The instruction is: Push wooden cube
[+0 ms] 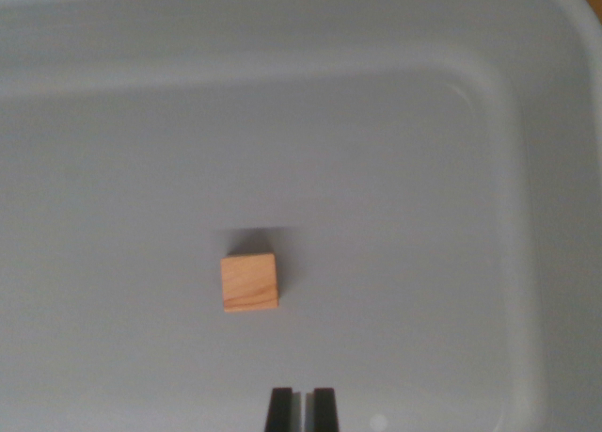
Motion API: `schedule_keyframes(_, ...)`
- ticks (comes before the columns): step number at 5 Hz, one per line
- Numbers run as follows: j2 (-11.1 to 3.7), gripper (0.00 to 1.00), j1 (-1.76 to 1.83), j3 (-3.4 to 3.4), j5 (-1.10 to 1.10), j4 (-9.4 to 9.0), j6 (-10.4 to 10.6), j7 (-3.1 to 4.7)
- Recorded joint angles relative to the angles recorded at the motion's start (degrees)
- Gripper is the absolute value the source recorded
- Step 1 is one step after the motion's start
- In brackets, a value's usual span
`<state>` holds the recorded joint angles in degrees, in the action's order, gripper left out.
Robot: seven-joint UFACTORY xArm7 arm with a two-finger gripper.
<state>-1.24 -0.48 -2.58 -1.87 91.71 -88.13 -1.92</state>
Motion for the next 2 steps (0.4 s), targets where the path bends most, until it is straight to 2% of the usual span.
schedule_keyframes(2, -0.08, 0.00, 0.01, 0.02, 0.02, -0.55, 0.59, 0.03)
